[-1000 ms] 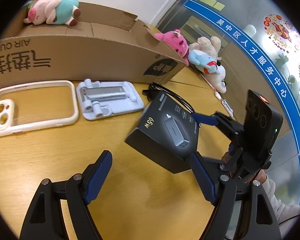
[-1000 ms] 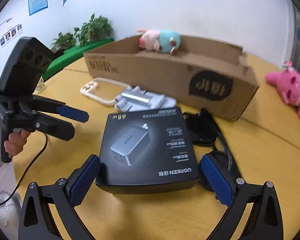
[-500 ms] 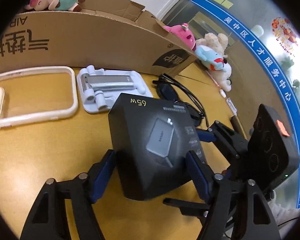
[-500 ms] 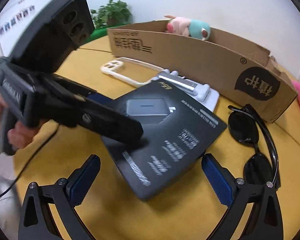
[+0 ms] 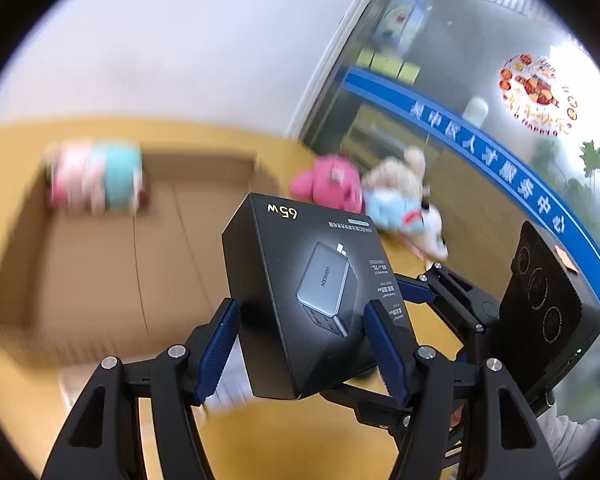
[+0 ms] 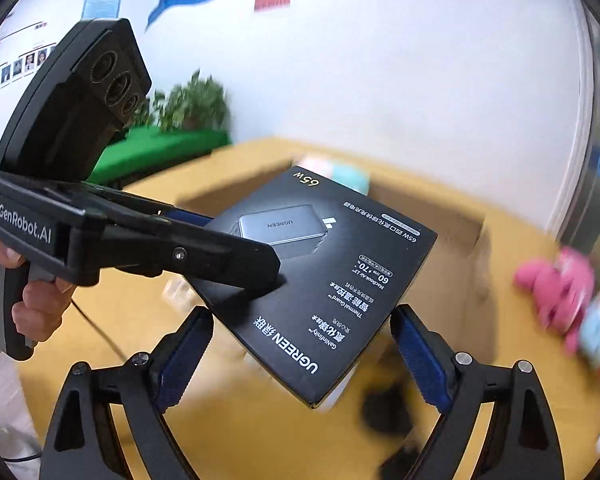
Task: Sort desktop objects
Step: 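Lift the charger box with both grippers over the cardboard box, then open both grippers to release the charger box beside the pig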
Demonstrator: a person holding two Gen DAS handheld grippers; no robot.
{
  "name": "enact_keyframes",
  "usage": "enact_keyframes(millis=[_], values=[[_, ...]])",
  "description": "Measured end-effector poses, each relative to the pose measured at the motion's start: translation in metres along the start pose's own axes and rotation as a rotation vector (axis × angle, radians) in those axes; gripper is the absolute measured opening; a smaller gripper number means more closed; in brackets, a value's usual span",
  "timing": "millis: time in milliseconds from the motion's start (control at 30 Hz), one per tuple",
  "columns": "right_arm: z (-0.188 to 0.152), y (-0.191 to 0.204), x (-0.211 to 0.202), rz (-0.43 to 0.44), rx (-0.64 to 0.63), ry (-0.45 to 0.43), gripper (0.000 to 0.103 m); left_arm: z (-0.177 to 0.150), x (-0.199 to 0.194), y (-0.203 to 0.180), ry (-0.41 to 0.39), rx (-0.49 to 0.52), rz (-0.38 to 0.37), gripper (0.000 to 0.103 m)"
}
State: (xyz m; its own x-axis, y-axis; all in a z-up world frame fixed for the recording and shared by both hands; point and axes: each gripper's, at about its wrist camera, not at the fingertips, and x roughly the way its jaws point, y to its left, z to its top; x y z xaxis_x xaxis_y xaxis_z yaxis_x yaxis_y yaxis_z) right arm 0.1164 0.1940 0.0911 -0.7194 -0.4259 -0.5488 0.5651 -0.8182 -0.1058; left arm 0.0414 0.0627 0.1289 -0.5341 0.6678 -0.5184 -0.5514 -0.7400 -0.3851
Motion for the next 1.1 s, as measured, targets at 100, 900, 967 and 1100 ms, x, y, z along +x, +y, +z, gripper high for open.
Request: enact_keyframes(millis=[100, 900, 967, 1100], values=[[0.052, -0.025, 0.012, -0.040, -0.051, -0.054, 0.091, 0.057, 0.003, 0.006, -0.053, 0.061, 0.018, 0.064], [0.074, -0.193, 0.320, 0.211, 0.062, 0.379, 0.089, 0.129, 0.240, 0.194, 0.372, -0.254, 0.221, 0.064], [0.069, -0.188, 0.326, 0.210, 0.064, 0.399, 0.088, 0.124, 0.246, 0.199, 0.399, -0.279, 0.246, 0.058], [0.072, -0.189, 0.326, 0.167, 0.110, 0.392, 0.089, 0.118, 0.238, 0.198, 0.389, -0.280, 0.250, 0.059]])
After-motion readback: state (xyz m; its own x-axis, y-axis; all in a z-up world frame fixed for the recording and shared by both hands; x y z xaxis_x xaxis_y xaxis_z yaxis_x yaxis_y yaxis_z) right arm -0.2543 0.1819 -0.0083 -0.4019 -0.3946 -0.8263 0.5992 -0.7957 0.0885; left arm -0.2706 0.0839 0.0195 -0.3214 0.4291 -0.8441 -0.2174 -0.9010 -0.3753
